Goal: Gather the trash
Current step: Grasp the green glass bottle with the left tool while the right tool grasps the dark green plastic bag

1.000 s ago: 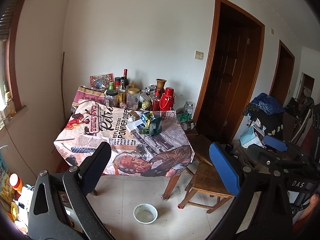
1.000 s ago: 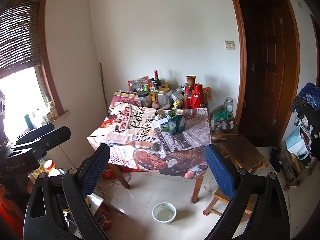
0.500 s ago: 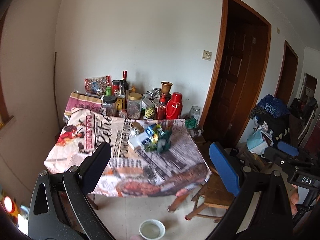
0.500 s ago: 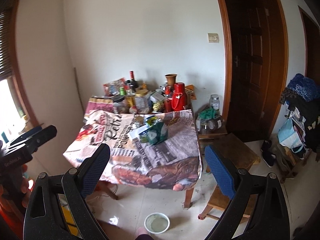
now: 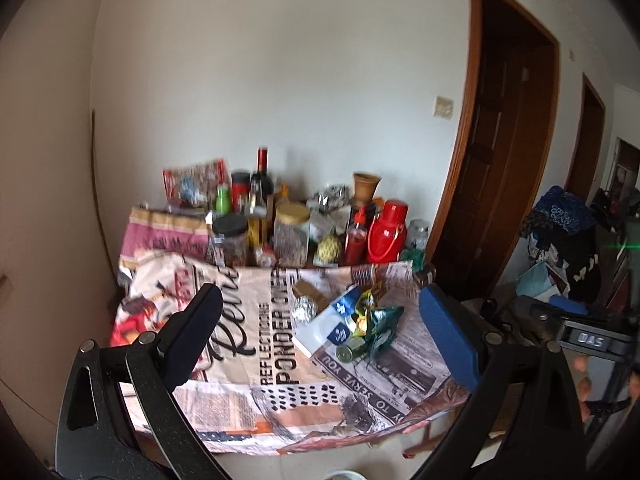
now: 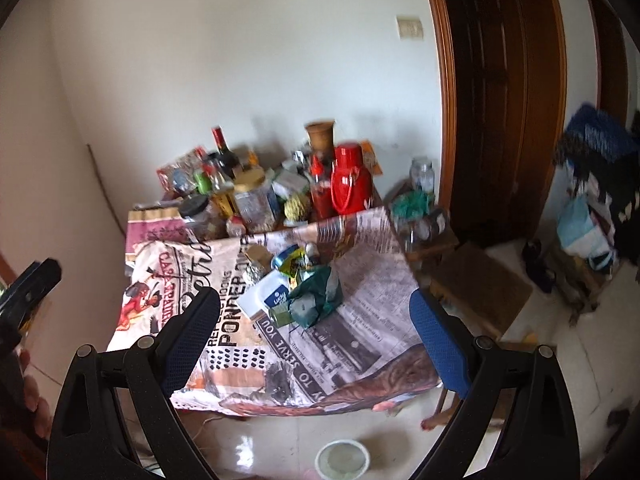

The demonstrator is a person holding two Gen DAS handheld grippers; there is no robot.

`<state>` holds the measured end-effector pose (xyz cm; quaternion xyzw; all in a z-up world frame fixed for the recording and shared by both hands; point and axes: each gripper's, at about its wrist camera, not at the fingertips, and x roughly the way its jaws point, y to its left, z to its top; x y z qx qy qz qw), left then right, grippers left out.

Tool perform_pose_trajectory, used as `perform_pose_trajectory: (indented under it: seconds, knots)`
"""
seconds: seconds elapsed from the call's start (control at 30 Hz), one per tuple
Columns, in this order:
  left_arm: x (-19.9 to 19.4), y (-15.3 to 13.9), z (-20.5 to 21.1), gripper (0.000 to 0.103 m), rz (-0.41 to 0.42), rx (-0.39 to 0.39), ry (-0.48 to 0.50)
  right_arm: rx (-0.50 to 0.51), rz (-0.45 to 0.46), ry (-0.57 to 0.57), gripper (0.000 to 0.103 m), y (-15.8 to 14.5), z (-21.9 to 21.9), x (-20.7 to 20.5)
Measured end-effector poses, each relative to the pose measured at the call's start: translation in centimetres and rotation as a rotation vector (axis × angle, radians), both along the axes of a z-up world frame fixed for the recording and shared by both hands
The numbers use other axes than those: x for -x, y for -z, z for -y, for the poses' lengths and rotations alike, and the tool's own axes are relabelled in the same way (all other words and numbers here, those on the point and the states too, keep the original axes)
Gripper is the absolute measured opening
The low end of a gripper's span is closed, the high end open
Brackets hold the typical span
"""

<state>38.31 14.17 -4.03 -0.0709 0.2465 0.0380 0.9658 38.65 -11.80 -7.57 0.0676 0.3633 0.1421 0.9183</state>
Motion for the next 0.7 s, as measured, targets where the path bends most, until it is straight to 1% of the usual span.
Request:
perform_pose_trajectory:
  seconds: [0.1,0.23,0.33,0.47,0.57,0.63,0.7]
  knots:
    - [-1.8,1.3,-1.3,0.099,-0.022,0.031,0.003,-0.002,-0.066,0.006,0.094,1.7,-1.2,-2.6]
    - [-4.8,3.2,-2.5,0.096,-0.09,0.015,-0.02,0.021,-0.141,0.011,0.094,4.6,-2.7,-6.4]
    - [-6.8,4.7,-3.1,0.096,-0.134,0.018,-0.052,-0.011,-0.221,-0.011,0.094,7.3,-3.5,-9.5]
    - [-9.5,6.8,-2.9,0.096,-0.202,-0.009,-0.099,-0.045,-0.33,-0.036,0.094,10.7,-4.5,-13.6]
    - [-11.9,8.7,-2.8,0.096,-0.258,0.014,-0.105,-0.085,-0.438,-0.044,0.094,13.8,-4.9,-16.5]
    - [-13.9,10.4,-2.6,0.096,-0.308,0.03,-0.105,-0.121,-0.519,-0.039,0.094,16.4,-4.8,-18.3]
    - [-15.5,11.9,-2.4,0.096,-0.345,0.048,-0.105,-0.145,-0.577,-0.039,0.092,18.3,-4.7,-19.5]
